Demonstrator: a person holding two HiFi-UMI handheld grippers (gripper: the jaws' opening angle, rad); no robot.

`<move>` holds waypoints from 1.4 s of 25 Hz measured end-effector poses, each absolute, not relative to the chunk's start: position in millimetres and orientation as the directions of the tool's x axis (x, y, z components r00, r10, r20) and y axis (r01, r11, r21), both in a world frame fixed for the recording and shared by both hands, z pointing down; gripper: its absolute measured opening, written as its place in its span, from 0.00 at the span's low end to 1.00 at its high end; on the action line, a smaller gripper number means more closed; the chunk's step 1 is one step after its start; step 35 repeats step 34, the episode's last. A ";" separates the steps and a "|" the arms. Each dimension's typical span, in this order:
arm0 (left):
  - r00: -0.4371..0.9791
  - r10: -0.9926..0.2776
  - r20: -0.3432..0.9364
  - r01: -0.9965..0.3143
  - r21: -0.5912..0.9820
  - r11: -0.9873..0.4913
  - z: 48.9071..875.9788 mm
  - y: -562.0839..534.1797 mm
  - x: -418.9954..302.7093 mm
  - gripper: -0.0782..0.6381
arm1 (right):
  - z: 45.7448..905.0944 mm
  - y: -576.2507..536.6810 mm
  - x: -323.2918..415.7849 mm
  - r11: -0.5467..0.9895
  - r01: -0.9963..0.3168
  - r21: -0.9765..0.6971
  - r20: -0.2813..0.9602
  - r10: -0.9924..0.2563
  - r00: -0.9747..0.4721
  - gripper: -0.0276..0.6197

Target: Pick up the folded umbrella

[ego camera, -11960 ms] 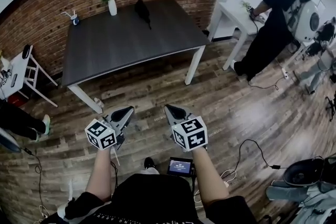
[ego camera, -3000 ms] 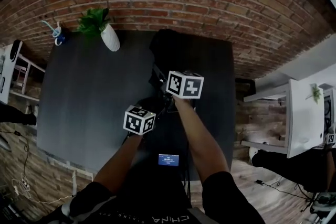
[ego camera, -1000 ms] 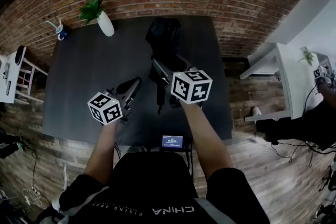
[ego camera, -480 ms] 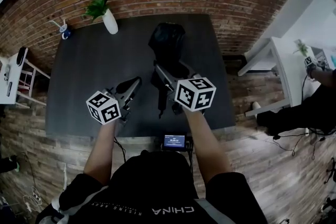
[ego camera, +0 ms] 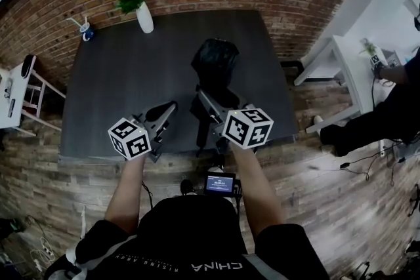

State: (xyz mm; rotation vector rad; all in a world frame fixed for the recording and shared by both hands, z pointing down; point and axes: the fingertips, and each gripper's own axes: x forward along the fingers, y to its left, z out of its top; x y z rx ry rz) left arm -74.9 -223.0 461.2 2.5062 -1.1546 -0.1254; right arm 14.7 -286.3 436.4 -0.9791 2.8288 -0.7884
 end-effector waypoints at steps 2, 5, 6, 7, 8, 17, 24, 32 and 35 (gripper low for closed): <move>0.664 -0.744 0.073 -0.708 0.381 -0.594 462.9 -210.6 -74.9 0.11 | 437.5 -270.2 15.3 0.664 -0.566 -0.488 0.121 -0.591 -0.797 0.46; 0.673 -0.736 0.065 -0.697 0.390 -0.602 462.4 -198.9 -69.6 0.11 | 436.5 -253.7 20.1 0.657 -0.568 -0.495 0.119 -0.596 -0.794 0.46; 0.676 -0.734 0.064 -0.694 0.391 -0.605 461.8 -196.3 -67.0 0.11 | 435.4 -250.2 22.0 0.656 -0.568 -0.497 0.118 -0.597 -0.793 0.46; 0.678 -0.732 0.063 -0.692 0.392 -0.606 461.1 -194.0 -64.1 0.11 | 434.0 -247.4 24.1 0.656 -0.566 -0.500 0.115 -0.597 -0.794 0.46; 0.679 -0.731 0.062 -0.690 0.393 -0.607 460.3 -192.0 -60.7 0.11 | 432.6 -245.3 26.4 0.655 -0.563 -0.504 0.113 -0.596 -0.795 0.46; 0.662 -0.748 0.057 -0.704 0.391 -0.593 453.0 -201.0 -32.7 0.11 | 416.6 -252.8 49.7 0.690 -0.536 -0.487 0.092 -0.569 -0.817 0.46; 0.652 -0.756 0.063 -0.715 0.382 -0.585 453.3 -206.4 -9.4 0.11 | 413.1 -260.3 70.4 0.705 -0.522 -0.479 0.086 -0.555 -0.828 0.46; 0.638 -0.767 0.064 -0.728 0.376 -0.573 449.0 -213.8 -5.5 0.11 | 409.5 -267.6 73.1 0.714 -0.508 -0.482 0.084 -0.539 -0.838 0.46; 0.635 -0.770 0.065 -0.730 0.376 -0.571 449.1 -213.8 -5.3 0.11 | 408.9 -268.1 73.1 0.715 -0.506 -0.482 0.084 -0.537 -0.839 0.46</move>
